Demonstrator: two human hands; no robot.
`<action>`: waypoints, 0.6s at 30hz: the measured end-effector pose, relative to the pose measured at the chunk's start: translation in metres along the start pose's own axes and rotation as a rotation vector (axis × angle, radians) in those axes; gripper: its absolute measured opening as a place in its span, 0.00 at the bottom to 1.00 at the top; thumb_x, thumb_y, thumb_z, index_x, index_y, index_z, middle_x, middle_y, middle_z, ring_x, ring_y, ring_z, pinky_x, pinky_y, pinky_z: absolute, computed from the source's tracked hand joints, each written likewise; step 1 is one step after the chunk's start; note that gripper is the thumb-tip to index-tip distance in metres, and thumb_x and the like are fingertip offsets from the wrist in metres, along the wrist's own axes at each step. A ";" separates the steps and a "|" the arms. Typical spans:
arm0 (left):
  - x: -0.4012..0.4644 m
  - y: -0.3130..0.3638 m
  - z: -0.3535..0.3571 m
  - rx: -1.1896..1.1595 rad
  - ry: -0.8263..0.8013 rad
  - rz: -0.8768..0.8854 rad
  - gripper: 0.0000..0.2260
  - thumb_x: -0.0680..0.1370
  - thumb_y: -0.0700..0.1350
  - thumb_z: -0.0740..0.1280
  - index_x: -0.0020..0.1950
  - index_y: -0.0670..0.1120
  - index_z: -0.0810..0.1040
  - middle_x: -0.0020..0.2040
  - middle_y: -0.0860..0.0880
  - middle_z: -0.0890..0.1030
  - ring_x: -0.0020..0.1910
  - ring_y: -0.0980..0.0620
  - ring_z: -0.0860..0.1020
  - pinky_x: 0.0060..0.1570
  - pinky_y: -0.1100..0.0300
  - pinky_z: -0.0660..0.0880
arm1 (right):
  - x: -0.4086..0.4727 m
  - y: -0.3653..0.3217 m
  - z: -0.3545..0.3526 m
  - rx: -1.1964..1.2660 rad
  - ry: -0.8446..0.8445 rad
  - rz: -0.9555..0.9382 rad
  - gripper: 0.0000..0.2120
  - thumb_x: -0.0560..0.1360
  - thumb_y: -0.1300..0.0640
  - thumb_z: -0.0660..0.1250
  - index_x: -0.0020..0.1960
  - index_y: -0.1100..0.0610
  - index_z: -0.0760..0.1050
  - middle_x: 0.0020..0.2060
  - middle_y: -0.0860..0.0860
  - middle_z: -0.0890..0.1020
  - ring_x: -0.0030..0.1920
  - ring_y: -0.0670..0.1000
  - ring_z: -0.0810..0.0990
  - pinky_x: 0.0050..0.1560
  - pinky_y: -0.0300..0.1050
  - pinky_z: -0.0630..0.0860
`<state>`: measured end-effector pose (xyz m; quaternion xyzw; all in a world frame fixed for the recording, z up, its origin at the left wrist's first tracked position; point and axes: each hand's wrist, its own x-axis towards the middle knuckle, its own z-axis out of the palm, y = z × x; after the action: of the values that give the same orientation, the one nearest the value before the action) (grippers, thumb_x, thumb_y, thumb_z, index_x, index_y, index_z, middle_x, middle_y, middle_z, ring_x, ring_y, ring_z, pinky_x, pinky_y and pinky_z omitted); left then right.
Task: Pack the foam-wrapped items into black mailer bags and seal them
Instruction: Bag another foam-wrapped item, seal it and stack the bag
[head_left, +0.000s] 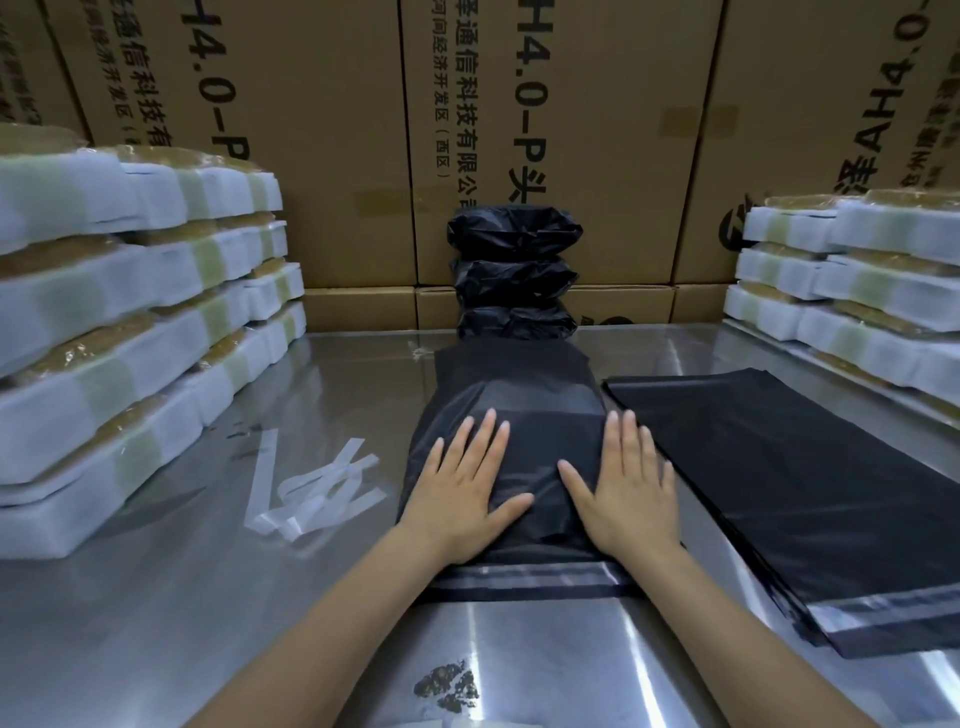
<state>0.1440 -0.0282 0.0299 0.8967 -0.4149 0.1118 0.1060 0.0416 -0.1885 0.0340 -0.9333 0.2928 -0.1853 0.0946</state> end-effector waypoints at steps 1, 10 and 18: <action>0.001 -0.004 0.004 -0.033 -0.006 -0.010 0.35 0.77 0.67 0.47 0.76 0.54 0.34 0.73 0.58 0.29 0.74 0.56 0.31 0.71 0.54 0.33 | 0.002 0.004 0.002 0.021 -0.024 0.047 0.39 0.78 0.33 0.43 0.77 0.55 0.32 0.77 0.51 0.37 0.77 0.51 0.38 0.76 0.54 0.43; -0.013 -0.010 0.008 -0.054 -0.002 -0.220 0.34 0.78 0.67 0.45 0.77 0.52 0.35 0.76 0.54 0.32 0.75 0.54 0.34 0.71 0.51 0.34 | -0.002 0.014 -0.001 0.064 -0.010 0.171 0.41 0.78 0.33 0.45 0.78 0.59 0.38 0.78 0.53 0.44 0.78 0.53 0.43 0.75 0.57 0.44; -0.006 0.017 0.002 -0.016 0.177 -0.204 0.36 0.78 0.65 0.48 0.77 0.46 0.38 0.78 0.48 0.40 0.77 0.50 0.42 0.74 0.52 0.41 | -0.006 -0.035 -0.003 0.074 0.414 -0.351 0.21 0.74 0.51 0.68 0.64 0.59 0.75 0.62 0.55 0.77 0.63 0.57 0.75 0.66 0.59 0.67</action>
<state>0.1272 -0.0349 0.0279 0.9200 -0.3114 0.1757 0.1604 0.0537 -0.1564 0.0452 -0.9079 0.1325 -0.3964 0.0330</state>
